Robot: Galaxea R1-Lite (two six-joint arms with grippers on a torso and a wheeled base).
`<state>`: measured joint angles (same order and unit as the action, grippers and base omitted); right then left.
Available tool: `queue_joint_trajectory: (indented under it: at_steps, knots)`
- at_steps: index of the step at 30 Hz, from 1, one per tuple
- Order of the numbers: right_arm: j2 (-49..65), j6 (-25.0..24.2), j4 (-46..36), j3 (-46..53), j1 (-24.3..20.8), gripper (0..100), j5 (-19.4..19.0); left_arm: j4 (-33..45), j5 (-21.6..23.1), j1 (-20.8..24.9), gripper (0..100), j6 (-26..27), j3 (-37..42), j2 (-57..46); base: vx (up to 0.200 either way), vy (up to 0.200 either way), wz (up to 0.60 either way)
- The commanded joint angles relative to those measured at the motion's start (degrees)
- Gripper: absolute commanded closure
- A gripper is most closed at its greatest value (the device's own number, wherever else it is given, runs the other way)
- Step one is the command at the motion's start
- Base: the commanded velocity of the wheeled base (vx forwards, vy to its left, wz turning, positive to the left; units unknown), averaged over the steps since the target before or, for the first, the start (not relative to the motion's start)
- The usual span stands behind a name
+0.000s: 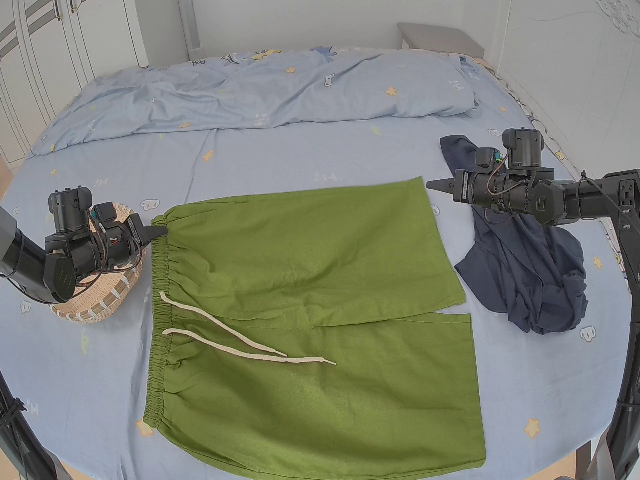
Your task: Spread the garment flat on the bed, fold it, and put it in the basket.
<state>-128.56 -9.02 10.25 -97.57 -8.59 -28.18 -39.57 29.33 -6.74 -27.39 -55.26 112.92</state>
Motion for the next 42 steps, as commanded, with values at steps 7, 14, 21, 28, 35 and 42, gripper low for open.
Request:
queue_joint_trajectory:
  at_steps: [7, 14, 21, 28, 35, 42]
  knots:
    - [-0.5, -0.1, 0.1, 0.4, -0.3, 0, -0.1, -0.3, -0.1, 0.4, 0, 0.3, -1.1, 1.3, 0.000, 0.000, 0.00]
    - [1.6, -0.4, 0.1, 2.2, -0.2, 0, 0.0, -1.4, -0.2, 0.0, 0, 0.3, -0.7, 0.4, 0.000, 0.000, 0.00]
    - [9.9, -0.6, 0.1, 9.6, -0.2, 0, -0.1, -0.7, -0.1, 2.2, 0, 0.1, 2.6, -8.9, 0.000, 0.000, 0.00]
    - [24.1, -0.8, 0.3, 28.2, -0.4, 0, 0.0, 0.7, 0.0, 3.5, 0, -3.2, 12.5, -19.4, 0.000, 0.000, 0.00]
    - [46.8, -3.6, 1.9, 57.0, -0.9, 0, -0.6, 1.3, 0.6, 3.0, 0, -7.1, 32.9, -29.1, 0.000, 0.000, 0.00]
    - [54.4, -3.5, 8.0, 72.6, -0.1, 0, -0.3, 1.1, 6.1, 2.4, 0, -7.1, 47.7, -31.7, 0.000, 0.000, 0.00]
